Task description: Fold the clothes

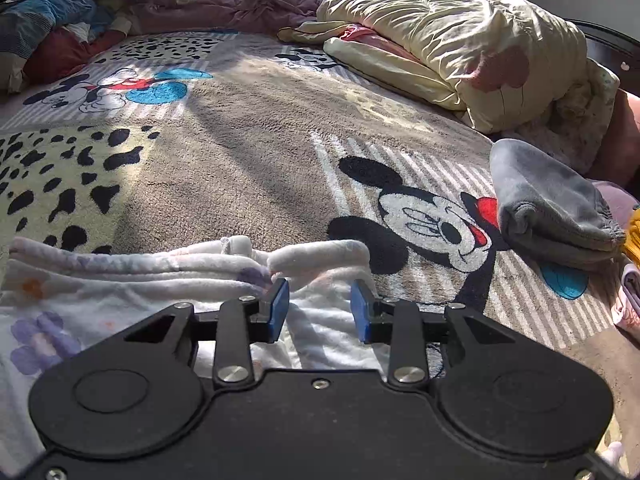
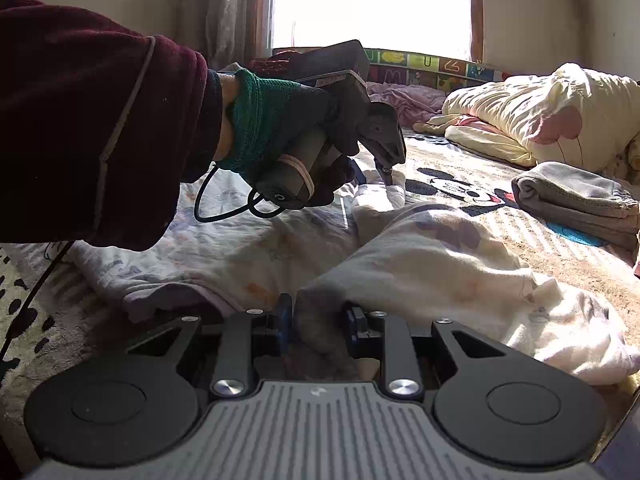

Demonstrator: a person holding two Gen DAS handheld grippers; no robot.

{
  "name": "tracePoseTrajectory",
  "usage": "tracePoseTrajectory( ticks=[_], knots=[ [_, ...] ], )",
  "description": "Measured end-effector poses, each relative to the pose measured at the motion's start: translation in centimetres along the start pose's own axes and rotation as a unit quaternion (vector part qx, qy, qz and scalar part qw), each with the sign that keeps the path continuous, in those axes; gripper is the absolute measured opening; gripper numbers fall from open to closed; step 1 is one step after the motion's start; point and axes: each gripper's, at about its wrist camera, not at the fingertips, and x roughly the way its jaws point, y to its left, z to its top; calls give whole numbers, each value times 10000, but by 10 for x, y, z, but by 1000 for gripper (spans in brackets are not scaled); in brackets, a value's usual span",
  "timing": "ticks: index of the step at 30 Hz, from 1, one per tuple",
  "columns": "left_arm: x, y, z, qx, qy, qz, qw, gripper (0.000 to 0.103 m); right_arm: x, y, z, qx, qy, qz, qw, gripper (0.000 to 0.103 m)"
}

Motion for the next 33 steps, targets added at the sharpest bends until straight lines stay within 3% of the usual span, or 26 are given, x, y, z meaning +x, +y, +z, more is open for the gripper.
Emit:
tracePoseTrajectory(
  ticks=[3, 6, 8, 10, 12, 14, 17, 21, 23, 24, 25, 28, 33],
  knots=[
    [-36, -9, -22, 176, 27, -460, 9988, 31, 0, 0, 0, -31, 0, -17, 10000, 28],
    [-26, -6, -52, 432, 827, -252, 9953, 37, 1, 1, 0, -79, -5, -54, 10000, 28],
    [-35, -6, -51, 362, 828, -259, 9956, 37, 1, 2, 0, -115, -9, -85, 9999, 28],
    [-57, -22, -38, 469, 604, -638, 9950, 40, 1, 2, -1, -151, -14, -115, 9998, 28],
    [-71, -46, -26, 748, 601, -1157, 9886, 49, 0, 4, -1, -206, -23, -163, 9997, 28],
    [-77, -76, -17, 1054, 875, -1846, 9732, 57, 0, 6, -1, -266, -25, -211, 9994, 28],
    [-66, -118, -23, 1769, 1531, -2354, 9433, 60, 0, 8, -2, -299, -27, -239, 9993, 28],
    [-41, -148, -46, 2681, 2238, -2185, 9112, 60, -1, 7, -1, -286, -32, -221, 9993, 28],
    [-37, -146, -56, 2874, 2452, -2236, 8985, 49, -2, 7, -2, -279, -33, -213, 9994, 28],
    [-41, -140, -58, 2900, 2441, -2322, 8958, 22, -2, 6, -1, -268, -36, -211, 9994, 28],
    [-49, -132, -57, 2893, 2316, -2397, 8973, 12, -2, 6, -1, -259, -42, -209, 9994, 28],
    [-78, -102, -48, 2583, 1935, -2653, 9086, 9, -6, 5, 2, -242, -101, -211, 9994, 28],
    [-123, -33, -35, 1841, 1269, -2722, 9359, 9, -12, 9, 5, -304, -217, -197, 9991, 28]
  ],
)
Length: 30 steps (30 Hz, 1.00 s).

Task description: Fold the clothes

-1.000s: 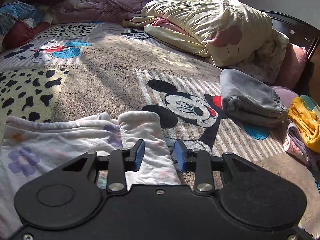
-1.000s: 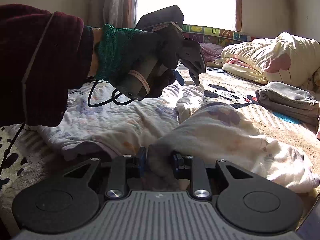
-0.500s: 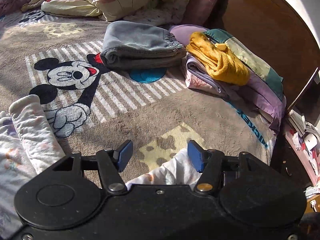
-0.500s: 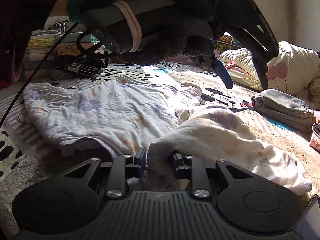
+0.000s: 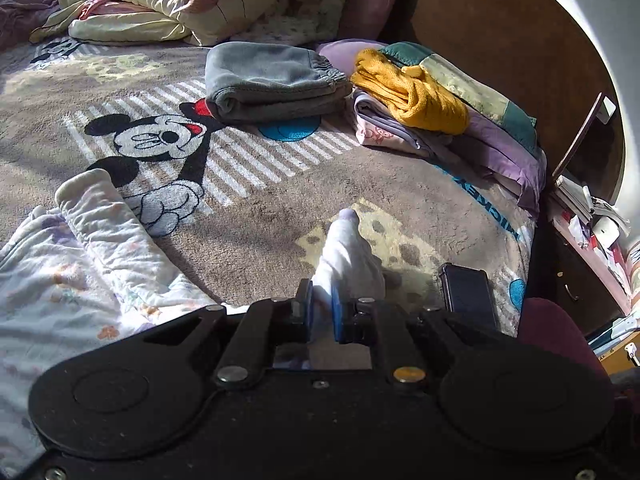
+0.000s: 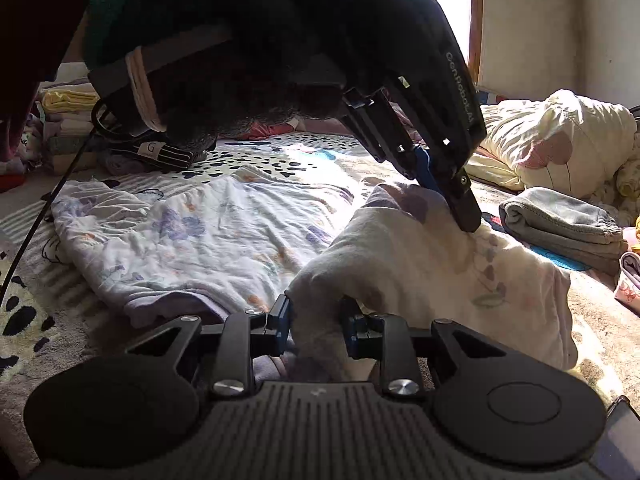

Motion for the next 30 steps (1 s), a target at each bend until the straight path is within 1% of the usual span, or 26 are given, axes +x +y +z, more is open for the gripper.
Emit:
tracePoseTrajectory(
  ticks=[2, 4, 6, 8, 10, 11, 12, 13, 14, 15, 18, 21, 22, 23, 24, 25, 26, 27, 29, 30],
  knots=[
    [-18, 22, -17, -398, -322, 48, 9987, 9, -2, 4, 1, -85, -35, 23, 10000, 28],
    [-30, 44, -36, -797, -593, 104, 9950, 9, -1, 8, 1, -150, -14, 41, 9999, 29],
    [-29, 60, -51, -1081, -628, 229, 9919, 9, 0, 9, 0, -137, 14, 31, 9999, 29],
    [-26, 72, -63, -1325, -546, 438, 9887, 9, 0, 9, 1, -132, 16, 12, 9999, 29],
    [-28, 74, -67, -1408, -589, 480, 9871, 10, 0, 8, 1, -102, 11, 8, 9999, 29],
    [-30, 73, -66, -1402, -650, 442, 9870, 15, 0, 8, 1, -88, 6, 6, 10000, 29],
    [-32, 71, -62, -1380, -720, 382, 9871, 30, 0, 8, 0, -85, -1, -1, 10000, 29],
    [-33, 68, -56, -1364, -776, 343, 9870, 49, 0, 8, 0, -80, 5, 4, 10000, 29],
    [-33, 66, -51, -1349, -832, 304, 9869, 54, 0, 8, 0, -75, 11, 8, 10000, 29],
    [-32, 63, -45, -1296, -850, 269, 9875, 56, 1, 8, 0, -70, 17, 13, 10000, 29],
    [-16, 51, -22, -999, -701, 213, 9923, 58, 2, 9, -1, -65, 47, 29, 10000, 29],
    [14, 41, -10, -653, -186, 288, 9973, 58, 2, 9, -1, -55, 48, 37, 10000, 29],
    [19, 39, -13, -541, -79, 298, 9981, 55, 2, 9, -1, -47, 46, 39, 10000, 29],
    [23, 37, -15, -430, 29, 307, 9986, 47, 2, 9, -1, -41, 44, 39, 10000, 29],
    [27, 34, -17, -318, 137, 316, 9989, 24, 2, 8, -1, -35, 42, 38, 10000, 29],
    [31, 32, -20, -207, 245, 325, 9990, 19, 2, 8, -1, -29, 39, 37, 10000, 29],
    [31, 31, -23, -131, 256, 320, 9991, 17, 3, 8, -1, -22, 37, 36, 10000, 29],
    [25, 33, -28, -137, 147, 291, 9994, 16, 3, 7, 0, -16, 35, 36, 10000, 29],
    [14, 41, -40, -238, -54, 215, 9995, 15, 3, 7, 0, -4, 31, 34, 10000, 29],
    [11, 46, -46, -323, -82, 261, 9991, 15, 3, 7, 0, -8, 44, 38, 10000, 29]
  ],
)
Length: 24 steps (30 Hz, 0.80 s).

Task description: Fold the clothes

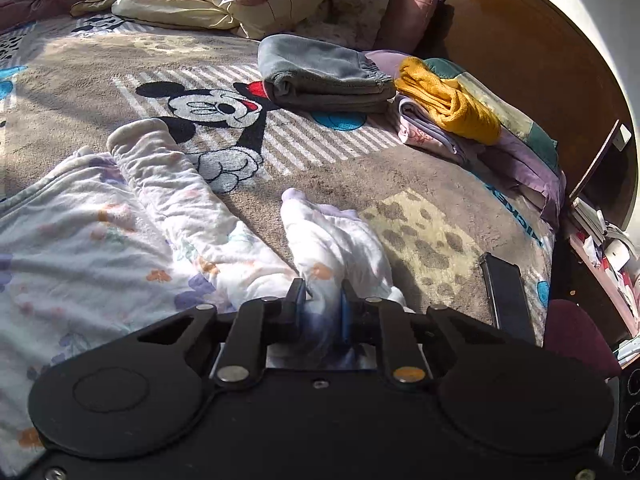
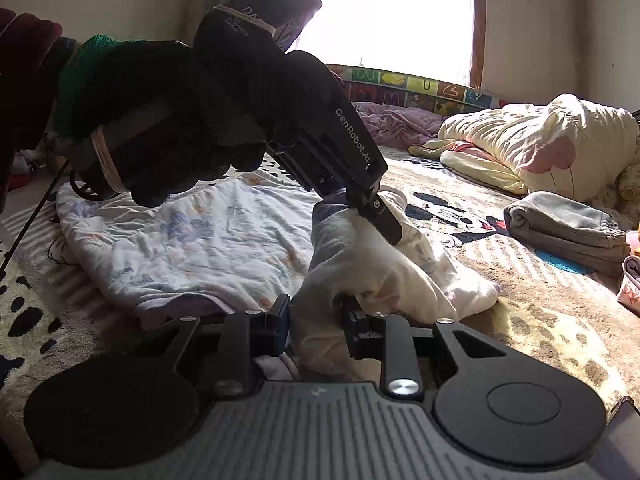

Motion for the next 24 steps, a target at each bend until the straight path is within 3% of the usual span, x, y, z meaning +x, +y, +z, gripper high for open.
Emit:
tracePoseTrajectory(
  ticks=[3, 8, 11, 12, 13, 17, 24],
  knots=[
    [5, 17, -17, -257, 129, 79, 9996, 15, 4, 4, -3, -90, 135, 55, 9999, 30],
    [2, 10, -8, -272, 92, 82, 9996, 19, 4, 5, -2, -91, 103, 115, 9998, 30],
    [0, 10, 0, -371, 93, 20, 9993, 32, 4, 6, -2, -91, 84, 152, 9998, 32],
    [-1, 9, 4, -381, 57, 30, 9993, 46, 3, 7, -2, -91, 78, 164, 9998, 32],
    [-3, 8, 8, -385, 10, 70, 9992, 51, 3, 7, -2, -92, 71, 176, 9998, 33],
    [2, 9, 33, -418, 8, -15, 9991, 52, 3, 8, -1, -92, 46, 225, 9997, 33],
    [63, 4, 65, -150, 979, 7, 9951, 52, 6, 13, -5, -200, 113, 276, 9994, 35]
  ],
)
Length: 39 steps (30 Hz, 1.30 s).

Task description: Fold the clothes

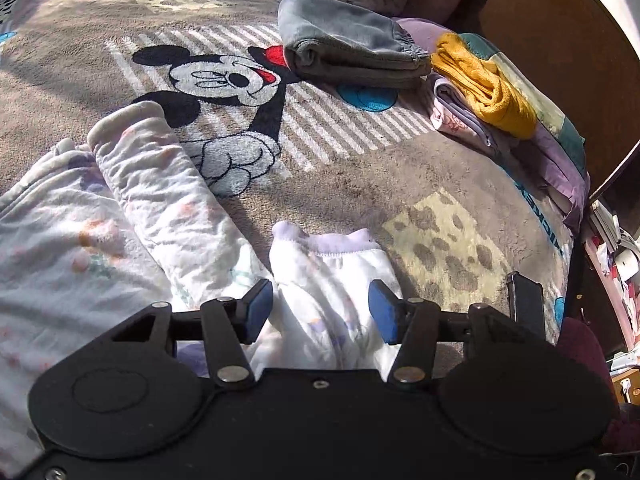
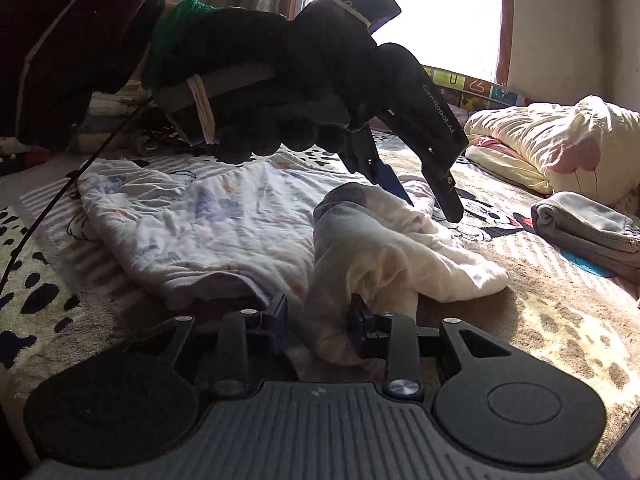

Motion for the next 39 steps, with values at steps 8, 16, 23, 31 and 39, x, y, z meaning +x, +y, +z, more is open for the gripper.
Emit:
tracePoseTrajectory(
  ticks=[8, 16, 23, 31, 39],
  knots=[
    [12, -13, 5, 412, 151, -139, 9989, 12, 2, -1, -1, 30, 22, 26, 10000, 35],
    [-74, -12, -28, 437, -1493, -848, 9842, 11, -1, -3, 0, 75, -7, -2, 10000, 34],
    [-129, 19, -78, -249, -3003, -939, 9489, 11, -13, -10, 7, 254, -258, -204, 9991, 34],
    [-105, 49, -66, -1141, -3472, -349, 9302, 11, -18, -32, 7, 859, -338, -93, 9957, 35],
    [-67, 63, -59, -1356, -3286, -2, 9347, 11, -6, -51, -2, 1513, 99, 254, 9881, 38]
  ],
)
